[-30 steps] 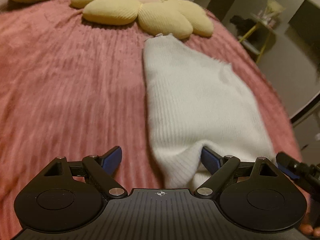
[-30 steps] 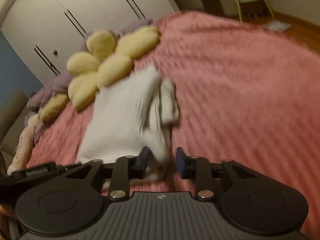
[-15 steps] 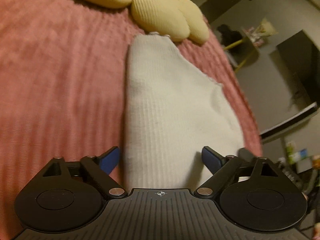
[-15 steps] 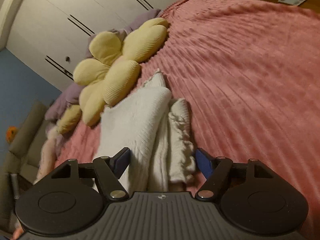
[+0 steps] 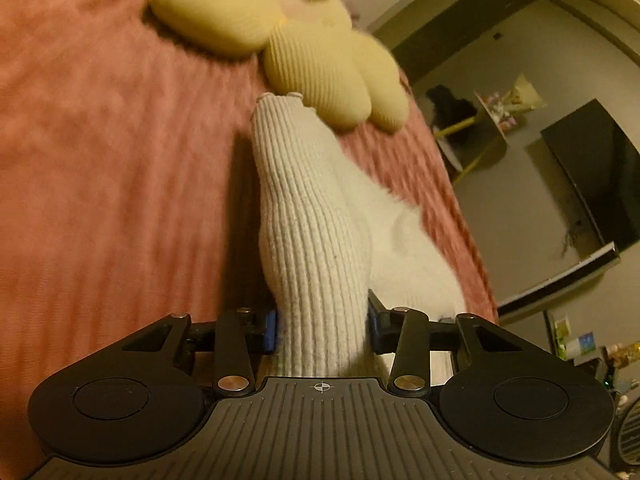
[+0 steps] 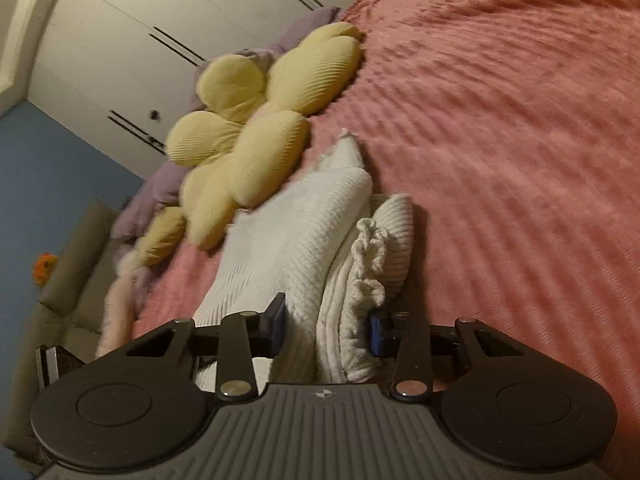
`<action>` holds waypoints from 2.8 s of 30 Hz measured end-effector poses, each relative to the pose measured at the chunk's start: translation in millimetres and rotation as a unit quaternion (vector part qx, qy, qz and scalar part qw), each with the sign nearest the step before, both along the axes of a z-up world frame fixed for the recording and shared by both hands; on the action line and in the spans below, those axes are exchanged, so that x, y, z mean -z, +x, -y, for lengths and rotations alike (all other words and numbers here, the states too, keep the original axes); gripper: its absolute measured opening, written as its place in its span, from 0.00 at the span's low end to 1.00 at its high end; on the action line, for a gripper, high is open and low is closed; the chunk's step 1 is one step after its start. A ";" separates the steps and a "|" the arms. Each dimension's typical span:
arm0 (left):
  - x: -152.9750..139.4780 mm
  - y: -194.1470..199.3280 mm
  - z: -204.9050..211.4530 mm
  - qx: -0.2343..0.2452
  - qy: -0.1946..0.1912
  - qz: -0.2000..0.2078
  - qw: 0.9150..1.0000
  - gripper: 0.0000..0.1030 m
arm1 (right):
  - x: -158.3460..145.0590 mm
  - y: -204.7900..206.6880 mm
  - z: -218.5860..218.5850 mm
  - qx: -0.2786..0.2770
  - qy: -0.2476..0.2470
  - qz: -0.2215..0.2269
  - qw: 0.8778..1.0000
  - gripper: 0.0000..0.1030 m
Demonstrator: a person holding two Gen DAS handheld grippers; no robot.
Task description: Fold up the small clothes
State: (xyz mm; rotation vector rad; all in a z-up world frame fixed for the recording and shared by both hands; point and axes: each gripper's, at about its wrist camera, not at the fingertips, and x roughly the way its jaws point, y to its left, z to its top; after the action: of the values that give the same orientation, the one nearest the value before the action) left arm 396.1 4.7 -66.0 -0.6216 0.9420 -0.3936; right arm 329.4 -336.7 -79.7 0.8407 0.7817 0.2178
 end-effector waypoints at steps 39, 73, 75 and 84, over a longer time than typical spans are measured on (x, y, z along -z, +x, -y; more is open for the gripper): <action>24.9 -7.0 -21.9 -0.106 0.312 0.026 0.944 0.99 | 5.2 20.2 -203.7 -0.063 -0.388 0.062 0.917 0.30; -2.2 -146.2 -36.6 -0.071 0.311 -0.031 0.947 1.00 | -36.5 -109.4 -192.4 -0.121 -0.407 0.021 0.905 0.61; -1.7 -154.5 -43.6 -0.076 0.304 -0.034 0.949 1.00 | -40.2 -110.2 -194.8 -0.123 -0.431 0.015 0.894 0.65; -21.1 -200.5 -64.8 -0.119 0.295 -0.030 0.948 0.99 | -56.0 -133.7 -187.2 -0.106 -0.475 -0.047 0.873 0.85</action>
State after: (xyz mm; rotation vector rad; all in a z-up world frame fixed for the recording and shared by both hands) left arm 195.5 69.6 -44.8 -0.1910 0.9688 0.1300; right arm 195.7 -149.5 -23.7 -0.1739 0.9385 -0.0331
